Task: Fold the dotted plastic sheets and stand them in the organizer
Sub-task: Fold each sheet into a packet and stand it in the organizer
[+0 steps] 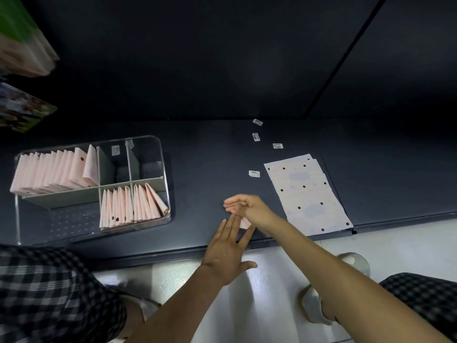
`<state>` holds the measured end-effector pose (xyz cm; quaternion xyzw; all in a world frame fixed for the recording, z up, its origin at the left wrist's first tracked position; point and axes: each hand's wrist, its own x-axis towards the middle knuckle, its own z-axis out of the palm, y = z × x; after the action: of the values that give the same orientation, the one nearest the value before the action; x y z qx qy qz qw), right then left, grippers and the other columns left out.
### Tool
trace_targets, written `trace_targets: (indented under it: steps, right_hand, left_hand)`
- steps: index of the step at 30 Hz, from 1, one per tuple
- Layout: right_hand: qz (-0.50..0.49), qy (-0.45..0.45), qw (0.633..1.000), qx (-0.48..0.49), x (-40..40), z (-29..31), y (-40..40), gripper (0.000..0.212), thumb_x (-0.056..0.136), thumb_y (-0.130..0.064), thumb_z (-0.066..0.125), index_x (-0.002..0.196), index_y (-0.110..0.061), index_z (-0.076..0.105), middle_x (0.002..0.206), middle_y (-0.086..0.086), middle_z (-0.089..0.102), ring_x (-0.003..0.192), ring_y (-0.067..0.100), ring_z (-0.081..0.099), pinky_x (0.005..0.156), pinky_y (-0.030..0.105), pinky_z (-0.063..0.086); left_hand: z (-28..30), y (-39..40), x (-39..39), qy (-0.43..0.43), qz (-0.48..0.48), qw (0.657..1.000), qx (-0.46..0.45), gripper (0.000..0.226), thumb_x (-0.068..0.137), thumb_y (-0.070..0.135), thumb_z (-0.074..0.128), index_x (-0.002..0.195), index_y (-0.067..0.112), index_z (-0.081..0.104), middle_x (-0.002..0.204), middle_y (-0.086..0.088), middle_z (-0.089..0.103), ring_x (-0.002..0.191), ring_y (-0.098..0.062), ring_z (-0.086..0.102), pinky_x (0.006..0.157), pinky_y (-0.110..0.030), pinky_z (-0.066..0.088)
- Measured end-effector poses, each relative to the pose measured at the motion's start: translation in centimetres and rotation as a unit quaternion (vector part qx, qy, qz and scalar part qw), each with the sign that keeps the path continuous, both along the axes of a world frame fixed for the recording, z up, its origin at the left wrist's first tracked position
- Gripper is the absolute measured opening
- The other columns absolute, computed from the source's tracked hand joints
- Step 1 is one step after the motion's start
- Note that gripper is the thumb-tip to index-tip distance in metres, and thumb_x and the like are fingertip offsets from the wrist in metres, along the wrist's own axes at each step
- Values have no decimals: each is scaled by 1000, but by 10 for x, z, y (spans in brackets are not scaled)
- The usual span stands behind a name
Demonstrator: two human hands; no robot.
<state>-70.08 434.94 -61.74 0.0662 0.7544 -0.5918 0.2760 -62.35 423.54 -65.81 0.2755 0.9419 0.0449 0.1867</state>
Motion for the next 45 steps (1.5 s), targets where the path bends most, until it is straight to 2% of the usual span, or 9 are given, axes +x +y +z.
trace_targets:
  steps: [7, 13, 20, 23, 26, 29, 34, 40, 45]
  right_hand:
    - [59, 74, 988, 122, -22, -4, 13, 30, 92, 12, 42, 110, 4, 64, 115, 18, 65, 99, 17, 59, 82, 9, 44]
    - [290, 188, 863, 368, -21, -1, 29, 25, 84, -12, 65, 109, -19, 64, 103, -5, 63, 103, 14, 44, 88, 24, 35]
    - [299, 119, 824, 467, -4, 0, 22, 14, 90, -27, 58, 99, -16, 62, 109, 4, 60, 112, 25, 43, 90, 33, 40]
    - [261, 100, 852, 442, 3, 3, 20, 4, 91, -21, 56, 89, -17, 54, 102, 4, 56, 101, 22, 50, 77, 28, 40]
    - [132, 68, 929, 339, 10, 17, 14, 18, 88, -18, 61, 76, -20, 49, 78, -3, 55, 79, 17, 52, 61, 22, 37]
    - [-4, 49, 982, 180, 17, 36, -4, 17, 87, -16, 65, 76, -16, 51, 75, 2, 59, 70, 14, 54, 60, 21, 42]
    - [-98, 87, 989, 66, 25, 59, -44, 16, 87, -12, 64, 77, -14, 51, 61, -5, 56, 56, 3, 51, 52, 14, 45]
    - [-91, 108, 988, 57, 22, 65, -93, 20, 87, -13, 63, 74, -18, 49, 49, -14, 51, 51, 2, 46, 57, 20, 42]
    - [-33, 204, 960, 190, 14, 67, -132, 22, 83, -16, 62, 71, -22, 46, 57, -7, 57, 53, 5, 48, 56, 21, 37]
  left_hand:
    - [10, -21, -13, -9, -83, 996, -29, 83, 91, 65, 34, 150, 27, -11, 154, -17, -24, 143, -27, -23, 116, -39, -15]
    - [26, -61, -34, 34, -221, 968, -118, 77, 90, 69, 26, 151, 28, 4, 159, -9, -9, 143, -32, -19, 113, -53, -18]
    - [62, -91, -39, 58, -251, 962, -87, 65, 96, 59, 27, 147, 19, 26, 157, -5, 19, 146, -26, 8, 118, -42, -1]
    - [91, -118, -48, 167, -202, 964, 38, 46, 93, 55, 37, 107, 20, 63, 112, -2, 63, 107, -22, 58, 92, -31, 46]
    - [105, -155, -59, 242, -118, 959, 84, 46, 89, 54, 36, 82, 18, 64, 83, 1, 63, 78, -20, 60, 70, -28, 49]
    - [105, -180, -64, 214, -86, 973, 22, 56, 88, 62, 29, 94, 18, 65, 97, 1, 63, 94, -21, 58, 80, -31, 47]
    - [74, -197, -66, 127, -84, 984, -90, 78, 85, 75, 17, 142, 25, 33, 144, 6, 39, 127, -20, 32, 106, -35, 24]
    - [63, -193, -71, 102, -153, 972, -145, 73, 86, 75, 20, 128, 23, 47, 129, 0, 52, 123, -24, 34, 105, -43, 19]
    - [68, -202, -76, 93, -164, 972, -143, 71, 88, 73, 23, 118, 19, 58, 118, -2, 58, 115, -23, 40, 100, -44, 19]
